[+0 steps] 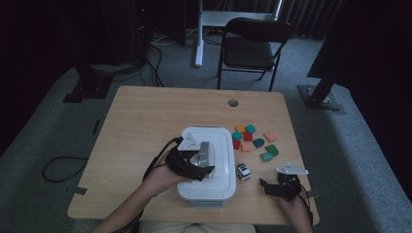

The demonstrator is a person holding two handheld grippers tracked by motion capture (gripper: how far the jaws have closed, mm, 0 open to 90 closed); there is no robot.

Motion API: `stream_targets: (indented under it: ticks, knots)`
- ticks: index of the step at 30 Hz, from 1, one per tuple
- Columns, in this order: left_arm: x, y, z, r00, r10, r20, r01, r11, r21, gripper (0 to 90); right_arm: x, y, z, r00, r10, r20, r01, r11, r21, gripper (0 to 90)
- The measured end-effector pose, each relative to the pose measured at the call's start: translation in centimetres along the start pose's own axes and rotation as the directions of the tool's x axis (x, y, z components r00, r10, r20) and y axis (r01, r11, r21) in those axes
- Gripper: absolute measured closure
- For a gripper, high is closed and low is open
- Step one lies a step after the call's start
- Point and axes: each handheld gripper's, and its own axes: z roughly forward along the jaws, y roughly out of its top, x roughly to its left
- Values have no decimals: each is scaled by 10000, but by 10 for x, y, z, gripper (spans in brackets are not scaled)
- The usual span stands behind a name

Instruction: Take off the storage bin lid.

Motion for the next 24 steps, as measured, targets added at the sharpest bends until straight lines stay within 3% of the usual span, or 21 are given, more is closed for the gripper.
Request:
stream_targets:
  ticks: [1, 5, 12, 18, 24]
  knots:
    - [0, 0, 1, 10000, -22, 92, 22, 10000, 48, 248, 0, 0, 0, 10000, 3, 4, -3, 10000, -2, 142]
    - [1, -1, 7, 9987, -327, 401, 319, 9993, 204, 255, 0, 0, 0, 10000, 2, 6, -2, 10000, -2, 142]
    - [2, -1, 10, 9947, -799, 646, 804, 9968, -48, 372, 0, 0, 0, 10000, 1, 10, -1, 10000, -15, 142]
    - [3, -1, 8, 9924, -984, 734, 999, 9949, -170, 421, 0, 0, 0, 10000, 6, 8, -6, 10000, -13, 142]
    - [5, 0, -2, 9926, -920, 798, 957, 9944, -448, 474, 0, 0, 0, 10000, 9, 6, -9, 10000, -5, 142]
